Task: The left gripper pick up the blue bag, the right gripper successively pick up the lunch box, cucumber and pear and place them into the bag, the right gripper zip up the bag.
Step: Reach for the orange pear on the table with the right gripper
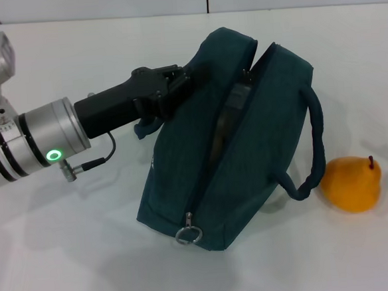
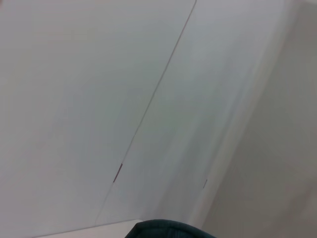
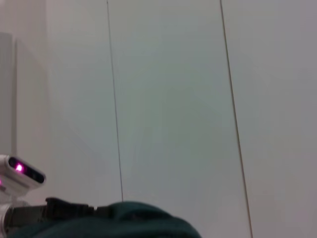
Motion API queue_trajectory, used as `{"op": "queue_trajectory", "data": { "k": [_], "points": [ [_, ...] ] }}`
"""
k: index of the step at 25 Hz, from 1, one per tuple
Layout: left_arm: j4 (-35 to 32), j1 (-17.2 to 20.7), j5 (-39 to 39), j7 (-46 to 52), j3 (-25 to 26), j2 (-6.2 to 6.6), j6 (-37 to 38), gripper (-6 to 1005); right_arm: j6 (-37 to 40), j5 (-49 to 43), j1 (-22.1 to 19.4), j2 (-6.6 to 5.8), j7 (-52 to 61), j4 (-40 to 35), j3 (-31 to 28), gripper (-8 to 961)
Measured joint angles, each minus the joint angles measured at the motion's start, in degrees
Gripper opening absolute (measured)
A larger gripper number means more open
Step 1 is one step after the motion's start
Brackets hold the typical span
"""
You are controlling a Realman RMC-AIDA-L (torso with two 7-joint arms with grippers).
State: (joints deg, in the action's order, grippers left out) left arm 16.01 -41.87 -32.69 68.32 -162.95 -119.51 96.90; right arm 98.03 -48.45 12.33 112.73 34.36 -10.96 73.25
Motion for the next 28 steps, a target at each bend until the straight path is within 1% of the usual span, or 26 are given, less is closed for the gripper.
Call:
{"op": "queue_trajectory", "data": {
  "k": [4,7,9,13,16,20,26,28],
  "points": [
    [0.0,0.4,-0.1,-0.1,0.0,0.01,-0.1,138,-1.1,-0.6,0.4,0.26,0.0,1.9,0.3,841],
    [-0.1,0.5,-0.3,-0.5,0.0,0.0,-0.4,139,-3.9,-2.5,1.1,1.25,0.1,2.1,0.4,765],
    [-0.1,0.5,-0.3,-0.6,0.0,0.0,-0.5,140,-5.5,-3.9,1.6,1.6,0.1,2.0,0.4,715],
    [-0.1,0.3,-0.3,-0.6,0.0,-0.02,-0.6,141,-7.4,-5.9,3.2,1.93,0.3,2.6,0.5,676],
    [-0.1,0.3,-0.2,-0.6,0.0,-0.02,-0.5,142,-8.4,-6.1,3.4,2.18,0.2,2.7,0.8,646],
    [-0.1,0.3,-0.2,-0.6,0.0,0.03,-0.4,143,-8.4,-6.2,3.4,2.22,-0.1,2.8,0.8,607],
    [-0.1,0.3,-0.2,-1.2,0.0,0.06,-0.5,145,-8.3,-5.8,3.0,2.23,-1.4,2.8,0.7,405],
    [-0.1,0.3,-0.3,-1.3,0.0,0.07,-0.5,146,-8.5,-5.9,3.1,2.23,-1.5,2.8,0.8,278]
  ]
}}
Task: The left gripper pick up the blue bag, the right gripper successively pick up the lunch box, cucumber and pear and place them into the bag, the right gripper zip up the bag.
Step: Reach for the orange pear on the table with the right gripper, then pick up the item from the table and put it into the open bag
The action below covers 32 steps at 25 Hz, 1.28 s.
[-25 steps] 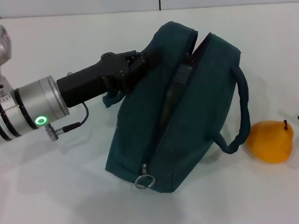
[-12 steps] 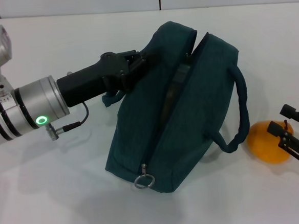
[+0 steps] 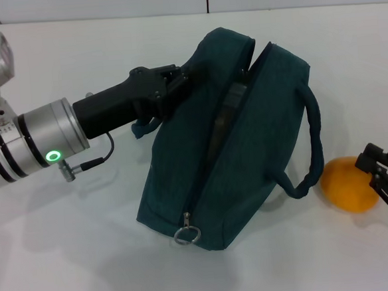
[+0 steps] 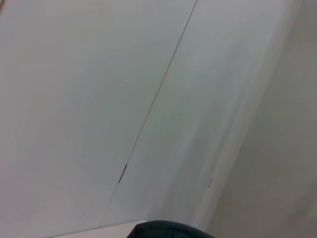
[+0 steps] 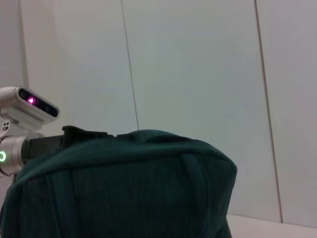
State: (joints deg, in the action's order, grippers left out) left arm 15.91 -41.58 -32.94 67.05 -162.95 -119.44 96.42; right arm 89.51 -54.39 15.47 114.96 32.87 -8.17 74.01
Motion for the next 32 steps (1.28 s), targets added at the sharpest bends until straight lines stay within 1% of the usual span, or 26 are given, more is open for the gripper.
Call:
{"op": "queue_trajectory", "data": {
  "k": [6,17,20,22,26,30,32],
  "points": [
    [0.0,-0.1,-0.1,0.0,0.0,-0.03,0.0,147,-0.2,-0.2,0.2,0.05,-0.7,0.0,0.7,94],
    [0.0,-0.2,-0.1,0.0,0.0,-0.03,0.1,151,0.1,0.2,-0.3,0.06,-0.9,-0.6,0.5,95],
    [0.0,-0.2,-0.1,0.0,0.0,0.01,0.2,152,0.8,0.3,-0.5,0.03,-1.7,-0.8,0.5,55],
    [0.0,-0.2,-0.1,0.0,0.0,0.06,0.2,152,2.1,0.4,-0.6,-0.01,-2.2,-0.8,-0.1,29],
    [0.0,-0.2,-0.1,0.0,0.0,0.09,0.3,154,5.8,0.5,-0.5,-0.18,-2.2,-0.8,-2.6,32],
    [0.0,-0.2,0.0,0.1,0.0,0.1,1.4,155,9.0,0.5,1.0,-0.75,1.4,-2.0,-4.5,35],
    [0.3,-0.2,0.0,0.3,0.0,0.19,2.7,155,12.1,0.3,1.8,-1.18,4.3,-4.2,-4.6,36]
  ]
}}
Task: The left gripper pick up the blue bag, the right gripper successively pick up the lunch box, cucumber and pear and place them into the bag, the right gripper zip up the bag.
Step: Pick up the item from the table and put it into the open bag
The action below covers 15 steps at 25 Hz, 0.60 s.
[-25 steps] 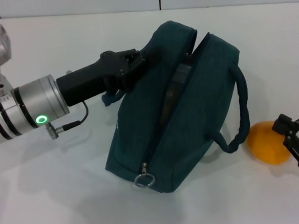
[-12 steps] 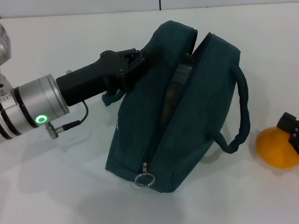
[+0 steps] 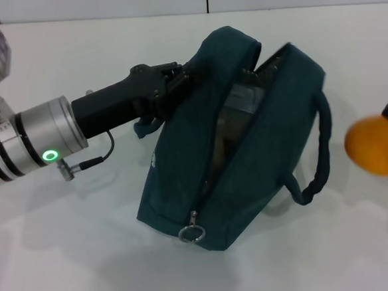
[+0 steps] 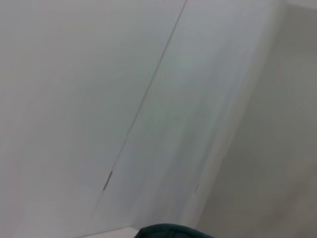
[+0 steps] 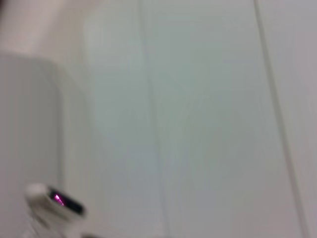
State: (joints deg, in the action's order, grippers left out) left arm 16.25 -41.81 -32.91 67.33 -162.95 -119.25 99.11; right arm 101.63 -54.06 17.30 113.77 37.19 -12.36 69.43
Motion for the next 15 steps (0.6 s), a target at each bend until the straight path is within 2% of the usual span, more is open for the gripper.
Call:
{"op": "queue_trajectory", "data": {
  "k": [7,11,15],
  "points": [
    [0.3,0.4,-1.3,0.2,0.0,0.42,2.8,158,6.8,0.4,4.4,-1.16,10.5,-8.8,-0.2,41],
    [0.4,0.5,-1.6,0.2,0.0,0.51,2.9,159,7.9,0.6,8.3,-0.5,16.5,-13.6,-0.3,44],
    [0.4,0.5,-1.6,-0.1,0.0,0.42,2.8,160,5.5,0.1,13.7,0.29,22.4,-15.9,0.2,47]
  ]
}}
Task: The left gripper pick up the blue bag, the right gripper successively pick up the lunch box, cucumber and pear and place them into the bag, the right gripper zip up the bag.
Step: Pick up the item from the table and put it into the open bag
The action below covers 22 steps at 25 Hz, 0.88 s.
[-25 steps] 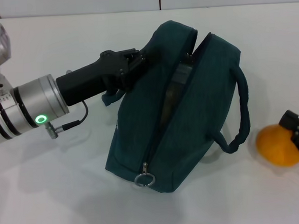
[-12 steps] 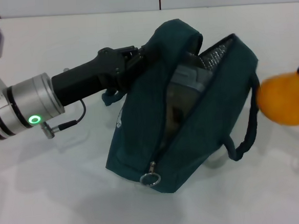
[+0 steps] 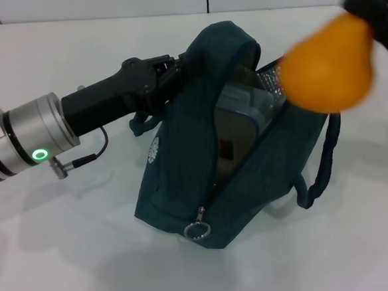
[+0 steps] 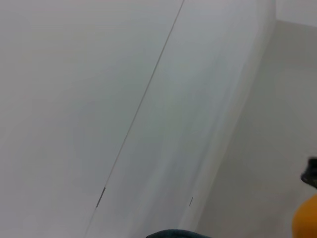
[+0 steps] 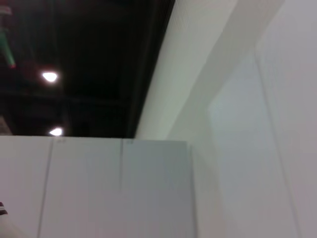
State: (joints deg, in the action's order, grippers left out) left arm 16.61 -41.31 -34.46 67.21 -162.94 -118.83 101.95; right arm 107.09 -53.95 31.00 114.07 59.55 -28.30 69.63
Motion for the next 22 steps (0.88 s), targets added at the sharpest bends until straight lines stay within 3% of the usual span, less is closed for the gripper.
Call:
{"op": "queue_trajectory", "data": {
  "k": [7,22],
  "points": [
    [0.0,-0.3,0.0,-0.4,0.0,-0.29,-0.1,162,-10.5,-8.3,7.1,1.12,2.6,-0.6,0.8,52],
    [-0.1,-0.6,0.0,-0.5,0.0,-0.43,-0.4,167,-15.4,-10.8,5.8,1.69,1.3,-0.1,8.3,63]
  ]
}}
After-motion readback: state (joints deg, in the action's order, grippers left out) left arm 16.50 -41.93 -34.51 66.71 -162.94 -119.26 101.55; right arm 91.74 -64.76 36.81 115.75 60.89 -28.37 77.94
